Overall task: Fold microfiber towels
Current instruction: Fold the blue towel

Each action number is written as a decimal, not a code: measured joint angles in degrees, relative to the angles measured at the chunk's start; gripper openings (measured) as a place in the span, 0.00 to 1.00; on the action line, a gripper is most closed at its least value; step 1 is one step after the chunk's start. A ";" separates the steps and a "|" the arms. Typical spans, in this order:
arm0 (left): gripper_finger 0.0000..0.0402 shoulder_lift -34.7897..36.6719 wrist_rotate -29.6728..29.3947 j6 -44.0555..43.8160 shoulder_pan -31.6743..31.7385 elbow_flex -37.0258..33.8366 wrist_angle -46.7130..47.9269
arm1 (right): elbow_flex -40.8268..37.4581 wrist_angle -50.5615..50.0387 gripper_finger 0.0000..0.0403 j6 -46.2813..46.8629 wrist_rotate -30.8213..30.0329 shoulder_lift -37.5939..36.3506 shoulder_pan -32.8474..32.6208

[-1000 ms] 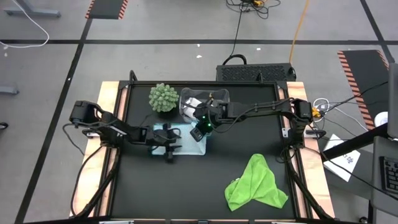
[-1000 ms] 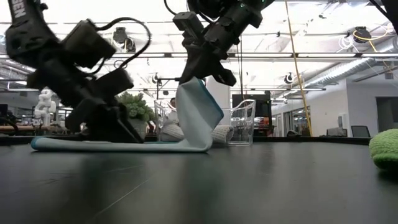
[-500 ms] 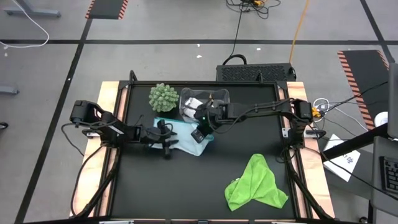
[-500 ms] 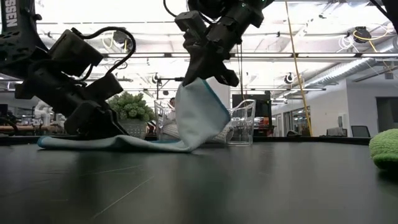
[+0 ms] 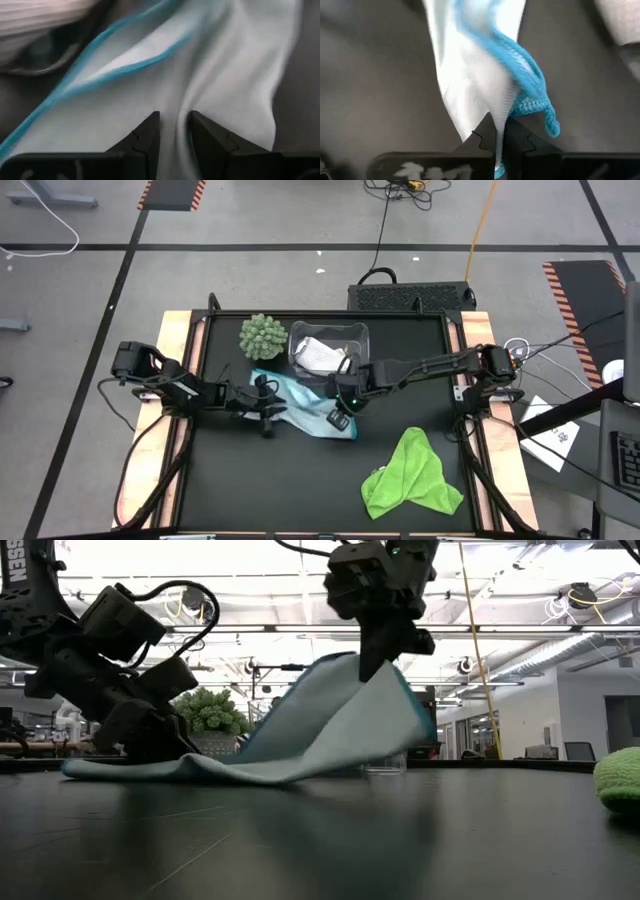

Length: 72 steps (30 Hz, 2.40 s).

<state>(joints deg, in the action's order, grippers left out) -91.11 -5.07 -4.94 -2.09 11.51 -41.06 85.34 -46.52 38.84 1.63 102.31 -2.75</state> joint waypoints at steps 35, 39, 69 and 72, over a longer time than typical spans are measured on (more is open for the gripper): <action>0.27 6.77 -0.61 6.11 -2.49 1.17 3.00 | -25.77 15.29 0.40 -18.81 -6.14 -19.67 -1.30; 0.27 12.30 -2.50 6.17 -2.49 3.69 6.64 | -34.16 24.24 0.40 -22.64 -2.88 -21.32 -3.53; 0.69 -20.79 -17.46 14.67 -16.31 58.64 49.98 | -47.99 38.27 0.40 -31.43 -19.88 -20.67 -4.66; 0.72 -22.53 -13.82 13.84 -16.36 63.01 52.87 | -49.17 38.34 0.40 -31.01 -21.71 -20.68 -3.95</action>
<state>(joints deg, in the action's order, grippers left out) -113.64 -18.90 8.89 -18.45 74.52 11.81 36.17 -8.18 7.83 -20.08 81.63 -6.69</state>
